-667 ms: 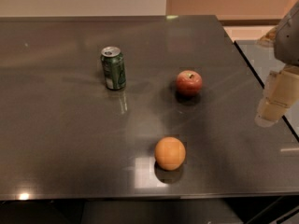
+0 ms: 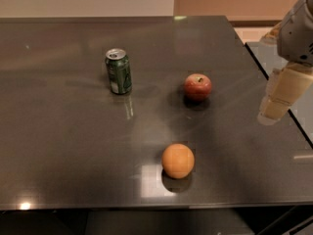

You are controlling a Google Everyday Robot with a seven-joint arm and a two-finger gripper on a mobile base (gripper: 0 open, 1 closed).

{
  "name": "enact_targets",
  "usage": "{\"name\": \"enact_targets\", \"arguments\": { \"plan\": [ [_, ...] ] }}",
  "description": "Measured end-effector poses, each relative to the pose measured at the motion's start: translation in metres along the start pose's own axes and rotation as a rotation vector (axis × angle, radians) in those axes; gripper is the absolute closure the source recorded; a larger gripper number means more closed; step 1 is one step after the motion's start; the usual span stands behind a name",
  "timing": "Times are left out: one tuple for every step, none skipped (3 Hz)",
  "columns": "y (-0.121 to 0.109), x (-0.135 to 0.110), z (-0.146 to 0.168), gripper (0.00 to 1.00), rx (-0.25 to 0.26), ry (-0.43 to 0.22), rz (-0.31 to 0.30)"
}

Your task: Move green can near apple

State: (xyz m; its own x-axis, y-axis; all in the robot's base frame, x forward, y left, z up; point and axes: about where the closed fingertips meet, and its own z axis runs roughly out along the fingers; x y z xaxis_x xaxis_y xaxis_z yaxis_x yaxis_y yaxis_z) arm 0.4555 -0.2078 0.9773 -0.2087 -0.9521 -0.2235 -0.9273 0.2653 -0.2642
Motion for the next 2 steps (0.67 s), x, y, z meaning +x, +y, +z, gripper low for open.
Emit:
{"name": "enact_targets", "arguments": {
  "plan": [
    [-0.023,-0.019,0.009,0.0,0.016,-0.05,-0.003],
    [-0.05,-0.048,0.021,0.0,0.035,-0.118,-0.001]
  ]
}}
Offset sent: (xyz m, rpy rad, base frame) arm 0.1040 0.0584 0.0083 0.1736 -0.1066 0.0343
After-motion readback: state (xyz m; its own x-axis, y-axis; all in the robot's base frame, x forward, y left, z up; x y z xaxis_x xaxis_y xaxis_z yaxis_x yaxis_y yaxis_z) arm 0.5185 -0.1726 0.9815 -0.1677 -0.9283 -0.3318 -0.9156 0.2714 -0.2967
